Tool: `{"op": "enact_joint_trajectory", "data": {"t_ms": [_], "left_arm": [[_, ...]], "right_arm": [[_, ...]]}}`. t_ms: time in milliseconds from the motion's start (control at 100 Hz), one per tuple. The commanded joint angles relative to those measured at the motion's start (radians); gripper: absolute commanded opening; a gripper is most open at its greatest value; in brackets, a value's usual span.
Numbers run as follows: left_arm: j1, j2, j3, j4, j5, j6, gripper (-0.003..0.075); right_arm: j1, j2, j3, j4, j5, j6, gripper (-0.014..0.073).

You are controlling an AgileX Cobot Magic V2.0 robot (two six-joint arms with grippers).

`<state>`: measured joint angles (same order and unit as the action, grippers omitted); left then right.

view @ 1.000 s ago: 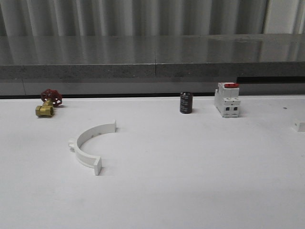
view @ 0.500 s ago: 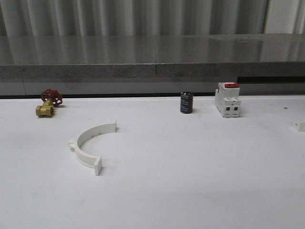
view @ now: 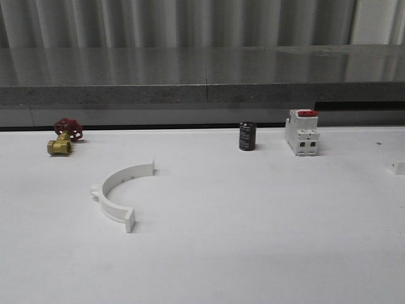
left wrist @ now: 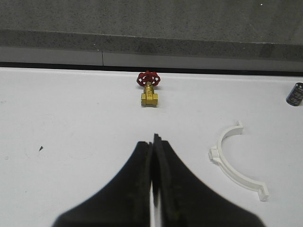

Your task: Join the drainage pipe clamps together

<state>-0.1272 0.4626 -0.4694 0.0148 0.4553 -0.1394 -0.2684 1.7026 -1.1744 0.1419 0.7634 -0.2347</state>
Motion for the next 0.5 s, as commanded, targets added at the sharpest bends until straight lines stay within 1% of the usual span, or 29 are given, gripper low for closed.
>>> {"op": "enact_joint_trajectory", "data": {"t_ms": [0,270,490], "left_arm": [[0.003,0.003,-0.026,0.0,-0.072,0.001,-0.002],[0.003,0.003,-0.026,0.0,-0.072,0.001,-0.002],[0.003,0.003,-0.026,0.0,-0.072,0.001,-0.002]], "right_arm": [[-0.009,0.003,-0.03,0.016,-0.044,-0.029,0.0479],[-0.009,0.124,-0.03,0.016,-0.085,-0.065,0.0479],[-0.009,0.161,-0.032,0.016,-0.11,-0.067,0.0466]]}}
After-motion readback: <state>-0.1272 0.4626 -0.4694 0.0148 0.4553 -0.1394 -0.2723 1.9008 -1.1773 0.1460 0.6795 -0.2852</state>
